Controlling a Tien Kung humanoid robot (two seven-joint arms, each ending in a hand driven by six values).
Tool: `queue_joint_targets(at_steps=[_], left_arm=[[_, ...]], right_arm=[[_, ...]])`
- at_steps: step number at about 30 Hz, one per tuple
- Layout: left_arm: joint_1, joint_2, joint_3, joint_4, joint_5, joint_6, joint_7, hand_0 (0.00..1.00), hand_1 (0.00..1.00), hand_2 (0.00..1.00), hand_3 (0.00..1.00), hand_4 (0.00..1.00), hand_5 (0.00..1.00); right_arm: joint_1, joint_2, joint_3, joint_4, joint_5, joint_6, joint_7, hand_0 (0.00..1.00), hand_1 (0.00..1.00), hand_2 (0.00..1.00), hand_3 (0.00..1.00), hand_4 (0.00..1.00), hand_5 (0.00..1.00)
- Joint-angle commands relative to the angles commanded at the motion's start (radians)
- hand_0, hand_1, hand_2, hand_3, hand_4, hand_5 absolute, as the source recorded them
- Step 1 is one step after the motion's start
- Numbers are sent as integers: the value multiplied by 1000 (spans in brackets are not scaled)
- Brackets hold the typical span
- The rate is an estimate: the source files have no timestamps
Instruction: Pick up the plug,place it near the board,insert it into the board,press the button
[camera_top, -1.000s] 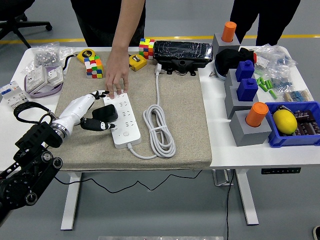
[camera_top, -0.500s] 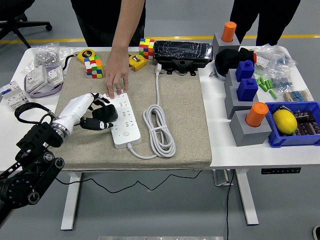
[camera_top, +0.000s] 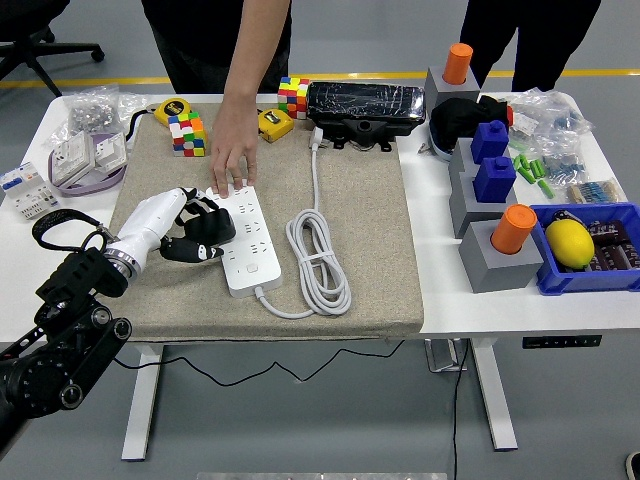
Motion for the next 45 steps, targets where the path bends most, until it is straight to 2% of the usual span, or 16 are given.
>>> queue_joint_targets(at_steps=[1, 12, 13, 18, 19, 24, 25, 30, 31, 45], left_arm=[[0, 0, 0, -1, -1, 0, -1, 432, 650, 650, 655, 998, 194], [-2, 0, 6, -4, 14, 11, 5, 440, 664, 664, 661, 998, 205], [-3, -1, 7, -2, 18, 13, 6, 417, 646, 632, 638, 998, 213], [-6, -4, 8, 6, 25, 19, 10, 417, 646, 632, 638, 998, 213], [-7, -4, 8, 8, 29, 21, 11, 350, 595, 588, 579, 996, 200], [-10, -4, 8, 5, 36, 42, 9, 350, 595, 588, 579, 996, 200], [-11, -5, 7, 5, 36, 48, 8, 292, 521, 540, 536, 811, 123], [-16, -7, 9, 6, 42, 48, 15, 292, 521, 540, 536, 811, 123], [-16, -7, 10, 7, 43, 48, 16, 268, 463, 494, 523, 772, 103], [-22, -7, 18, 9, 55, 31, 23, 251, 431, 469, 515, 769, 88]], right_arm=[[0, 0, 0, 0, 0, 0, 0, 822, 762, 751, 792, 998, 998], [-3, -1, 8, 0, -7, -1, -1, 822, 761, 752, 792, 998, 998], [-3, -1, 7, 0, -6, -1, -1, 822, 762, 751, 792, 998, 998], [-2, -1, 9, 0, -6, -1, 0, 822, 762, 751, 792, 998, 998], [-1, -1, 10, 0, -7, -1, 0, 822, 761, 751, 792, 998, 998], [1, -1, 11, 0, -6, -1, 0, 822, 761, 751, 792, 998, 998], [1, -1, 12, 0, -7, -1, -1, 822, 762, 751, 792, 998, 998], [3, -2, 11, 0, -8, -1, 0, 822, 762, 751, 792, 998, 998], [3, -2, 12, 0, -8, -1, 1, 822, 762, 751, 792, 998, 998], [4, -2, 16, 0, -9, -2, 0, 822, 762, 751, 791, 998, 998]])
